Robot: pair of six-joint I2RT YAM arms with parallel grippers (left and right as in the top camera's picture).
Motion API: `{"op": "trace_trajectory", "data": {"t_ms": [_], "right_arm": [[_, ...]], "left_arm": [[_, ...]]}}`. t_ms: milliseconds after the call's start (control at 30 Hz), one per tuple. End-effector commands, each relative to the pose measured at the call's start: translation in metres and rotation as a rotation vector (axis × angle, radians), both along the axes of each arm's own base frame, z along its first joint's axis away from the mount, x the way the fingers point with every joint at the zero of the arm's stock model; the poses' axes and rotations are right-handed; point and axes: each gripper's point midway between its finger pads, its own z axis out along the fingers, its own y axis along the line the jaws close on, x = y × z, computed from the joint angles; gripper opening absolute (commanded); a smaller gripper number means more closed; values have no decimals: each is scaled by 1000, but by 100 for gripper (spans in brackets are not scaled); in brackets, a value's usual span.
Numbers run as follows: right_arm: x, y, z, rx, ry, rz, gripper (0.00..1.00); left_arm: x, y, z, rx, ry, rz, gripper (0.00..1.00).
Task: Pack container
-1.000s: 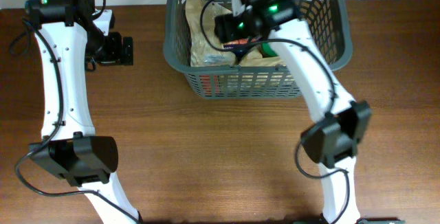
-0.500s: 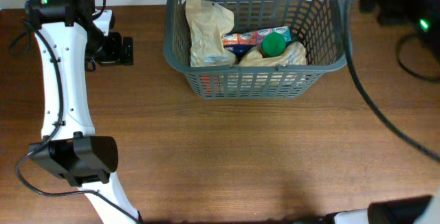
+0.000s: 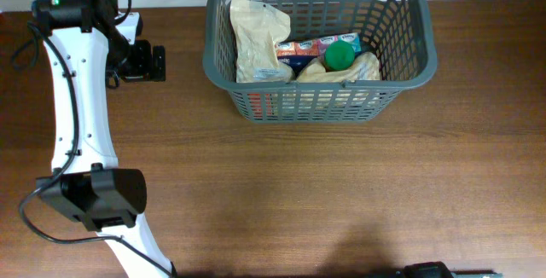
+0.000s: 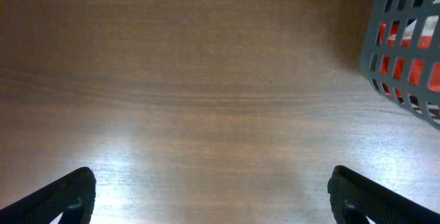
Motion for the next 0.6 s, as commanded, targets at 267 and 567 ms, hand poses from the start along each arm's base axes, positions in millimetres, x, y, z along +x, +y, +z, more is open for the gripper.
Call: {"op": "trace_trajectory", "data": {"t_ms": [267, 567], "right_arm": [[91, 12, -118, -37, 483, 17, 76], [189, 47, -223, 179, 766, 102, 99]], "left_arm": [[-1, 2, 1, 5, 0, 13, 99], [-1, 2, 1, 5, 0, 13, 99]]}}
